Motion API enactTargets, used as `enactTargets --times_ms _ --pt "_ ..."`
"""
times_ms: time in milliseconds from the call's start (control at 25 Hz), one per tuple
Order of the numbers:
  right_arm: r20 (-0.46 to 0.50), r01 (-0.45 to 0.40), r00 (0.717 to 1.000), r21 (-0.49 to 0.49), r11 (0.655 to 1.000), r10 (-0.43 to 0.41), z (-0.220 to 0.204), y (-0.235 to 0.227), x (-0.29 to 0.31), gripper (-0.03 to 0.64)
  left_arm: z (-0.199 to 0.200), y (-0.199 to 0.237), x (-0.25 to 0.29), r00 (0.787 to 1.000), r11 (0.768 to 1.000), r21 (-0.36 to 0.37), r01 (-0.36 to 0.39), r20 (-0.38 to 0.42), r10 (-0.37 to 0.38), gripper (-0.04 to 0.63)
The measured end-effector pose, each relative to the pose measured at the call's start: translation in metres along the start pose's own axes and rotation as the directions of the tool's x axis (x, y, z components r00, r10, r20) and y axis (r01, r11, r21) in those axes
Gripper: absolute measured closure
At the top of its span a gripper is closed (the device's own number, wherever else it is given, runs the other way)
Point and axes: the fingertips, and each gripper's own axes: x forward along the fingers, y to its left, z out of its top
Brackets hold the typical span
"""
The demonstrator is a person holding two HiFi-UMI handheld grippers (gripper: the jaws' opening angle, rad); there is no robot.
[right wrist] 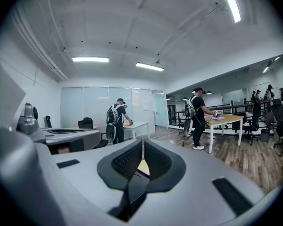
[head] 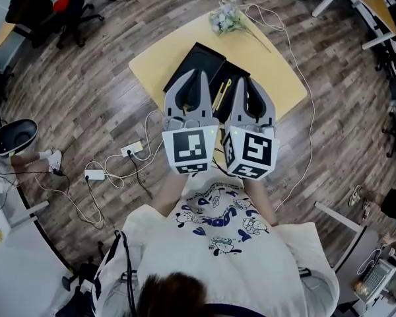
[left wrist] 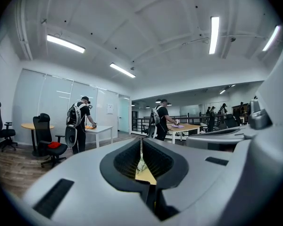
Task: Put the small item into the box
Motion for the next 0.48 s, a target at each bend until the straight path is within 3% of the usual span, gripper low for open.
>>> enactTargets --times_ms 480 --pt "-0.016 -0.029 0.999 0.013 0.999 0.029 0.0007 0.0071 -0.0012 0.580 0.0023 -0.0008 -0.0047 1.000 1.000 0.003 -0.012 0.006 0.012 0.571"
